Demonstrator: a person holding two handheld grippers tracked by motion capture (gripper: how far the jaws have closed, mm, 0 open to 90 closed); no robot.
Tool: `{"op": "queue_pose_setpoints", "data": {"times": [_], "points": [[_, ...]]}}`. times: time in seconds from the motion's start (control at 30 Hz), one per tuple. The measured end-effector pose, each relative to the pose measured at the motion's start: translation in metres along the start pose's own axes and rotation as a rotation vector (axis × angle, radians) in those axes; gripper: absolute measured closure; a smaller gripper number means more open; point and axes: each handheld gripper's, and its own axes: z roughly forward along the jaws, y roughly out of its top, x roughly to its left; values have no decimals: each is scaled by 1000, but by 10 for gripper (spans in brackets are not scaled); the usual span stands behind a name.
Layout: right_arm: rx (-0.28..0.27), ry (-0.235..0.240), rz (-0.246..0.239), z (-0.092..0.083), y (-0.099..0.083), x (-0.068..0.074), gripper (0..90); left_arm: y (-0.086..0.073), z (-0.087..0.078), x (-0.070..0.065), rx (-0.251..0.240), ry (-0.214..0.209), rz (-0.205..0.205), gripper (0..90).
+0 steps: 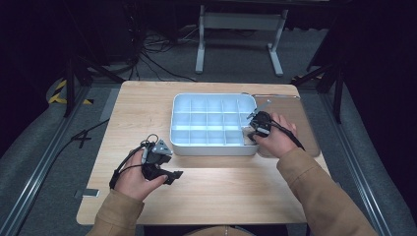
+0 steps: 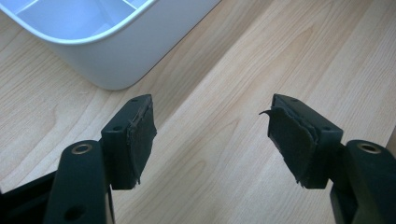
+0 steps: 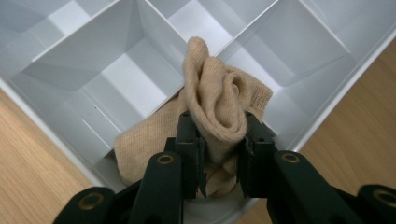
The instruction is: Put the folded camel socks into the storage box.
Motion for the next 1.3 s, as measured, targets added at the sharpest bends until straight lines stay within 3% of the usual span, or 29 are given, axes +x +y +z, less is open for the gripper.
{"op": "queue_pose_setpoints", "data": {"times": [0.23, 0.8, 0.93, 1.07, 1.23, 1.3], "points": [[59, -2, -17, 9, 3, 6, 728, -3, -2, 0, 8, 10, -5, 324], [188, 57, 30, 33, 10, -1, 728, -10, -4, 1, 6, 15, -24, 322], [186, 58, 27, 33, 10, -1, 722, -9, -3, 1, 12, 11, -18, 322], [150, 73, 31, 29, 7, -2, 693, -7, -2, 3, 17, 8, -10, 314], [99, 90, 38, 17, 4, 1, 556, -6, 1, 2, 19, 6, -17, 314], [81, 88, 31, 9, 3, 1, 557, -6, 1, 2, 21, 9, -16, 314]]}}
